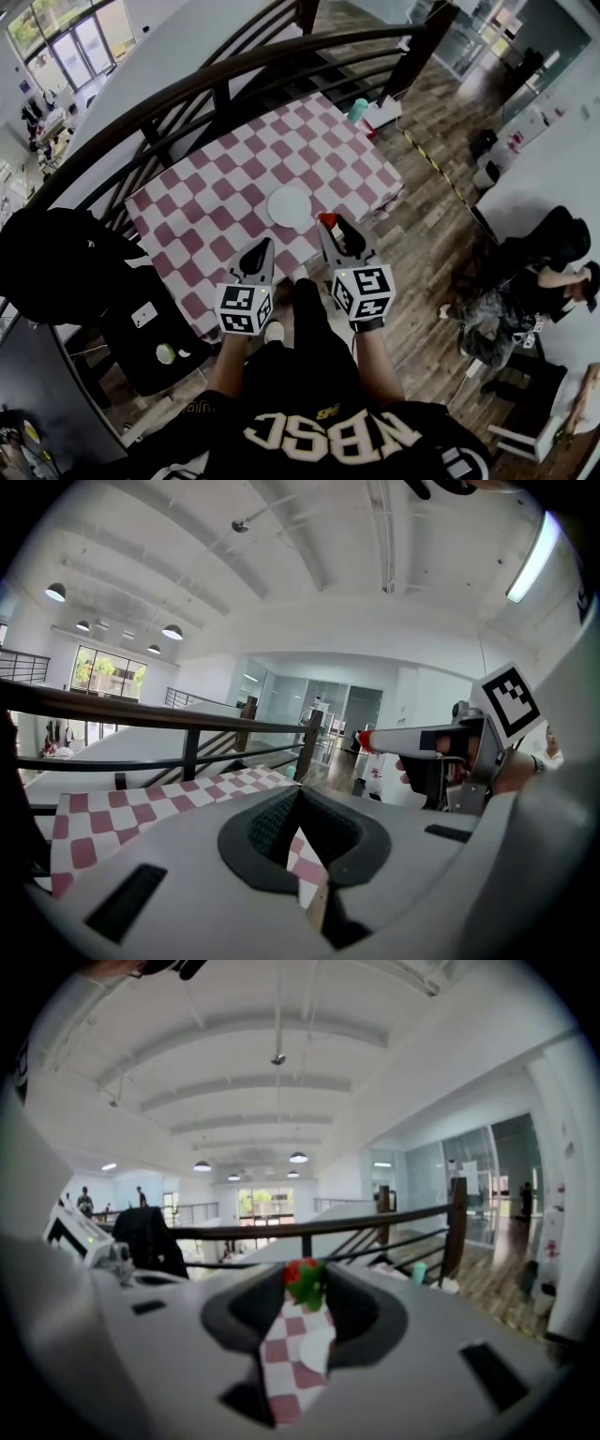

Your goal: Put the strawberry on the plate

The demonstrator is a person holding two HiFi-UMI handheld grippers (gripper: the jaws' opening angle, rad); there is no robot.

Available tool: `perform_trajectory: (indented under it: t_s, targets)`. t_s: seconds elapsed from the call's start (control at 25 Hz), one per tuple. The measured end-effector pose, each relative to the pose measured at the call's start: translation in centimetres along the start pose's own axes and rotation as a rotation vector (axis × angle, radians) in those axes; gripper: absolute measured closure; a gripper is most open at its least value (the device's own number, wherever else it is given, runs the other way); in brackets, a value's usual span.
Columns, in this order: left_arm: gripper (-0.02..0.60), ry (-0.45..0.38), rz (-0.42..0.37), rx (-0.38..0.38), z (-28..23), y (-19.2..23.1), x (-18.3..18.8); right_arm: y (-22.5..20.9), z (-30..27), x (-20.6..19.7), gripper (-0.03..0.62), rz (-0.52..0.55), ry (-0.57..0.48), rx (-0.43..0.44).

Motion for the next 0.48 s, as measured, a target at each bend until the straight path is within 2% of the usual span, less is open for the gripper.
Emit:
perform_trajectory:
  t_s: [0.36,0.48]
  targets:
    - [0.574,0.077,-0.014,0.075,-6.4,3.3,-1.5,-6.4,-7.1,-2.9,0.453,-0.057,0.086,0.033]
    - [0.574,0.08,-0.011,0.093,-6.7,3.7,-3.9,-7.6,-7.6,-5.4,0.453,-0.034,0.1,0.042]
Point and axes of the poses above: the fingertips, and each gripper's own axes: z backward along the fingers, y to its left, x out of its top, the point moved 3 cm from there along z, backward along the fingers, and after that the axes turned 14 degrees about -y, right-handed, at the moved point
